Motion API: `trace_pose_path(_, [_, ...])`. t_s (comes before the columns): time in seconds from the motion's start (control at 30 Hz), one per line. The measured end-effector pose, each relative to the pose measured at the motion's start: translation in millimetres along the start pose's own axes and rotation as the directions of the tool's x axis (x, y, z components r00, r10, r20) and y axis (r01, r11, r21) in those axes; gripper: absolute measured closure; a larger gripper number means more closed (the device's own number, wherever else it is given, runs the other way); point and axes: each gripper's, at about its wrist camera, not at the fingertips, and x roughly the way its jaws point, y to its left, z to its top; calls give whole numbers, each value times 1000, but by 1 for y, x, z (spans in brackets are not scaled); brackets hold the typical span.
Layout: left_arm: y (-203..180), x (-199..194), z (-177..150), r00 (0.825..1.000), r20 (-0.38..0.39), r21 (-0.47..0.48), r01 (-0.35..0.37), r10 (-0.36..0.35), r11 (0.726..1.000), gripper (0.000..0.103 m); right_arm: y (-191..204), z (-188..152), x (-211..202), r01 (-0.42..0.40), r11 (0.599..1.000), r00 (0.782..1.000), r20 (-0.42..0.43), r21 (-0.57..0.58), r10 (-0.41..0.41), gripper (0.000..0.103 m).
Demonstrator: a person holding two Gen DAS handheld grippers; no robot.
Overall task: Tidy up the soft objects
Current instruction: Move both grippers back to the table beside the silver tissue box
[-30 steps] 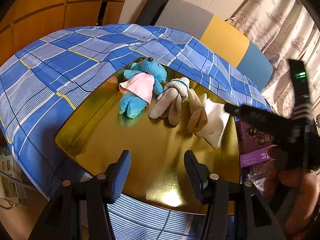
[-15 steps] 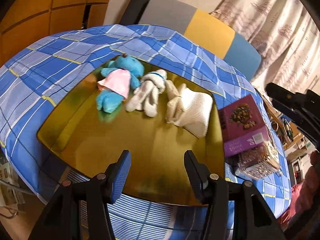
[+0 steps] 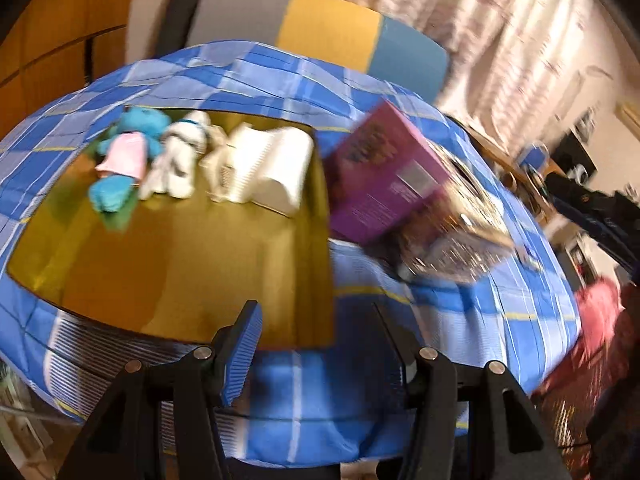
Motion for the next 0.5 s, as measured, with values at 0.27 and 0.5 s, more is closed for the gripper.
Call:
trace_pose_path(0.27, [-41, -8, -26, 996, 46, 98, 69, -73, 993, 47, -105, -60, 10, 149, 974, 981, -151, 170, -124, 54])
trace_pose_path(0.5, [-94, -7, -41, 993, 15, 252, 113, -120, 961, 47, -185, -95, 21, 277, 942, 937, -270, 188, -222, 51])
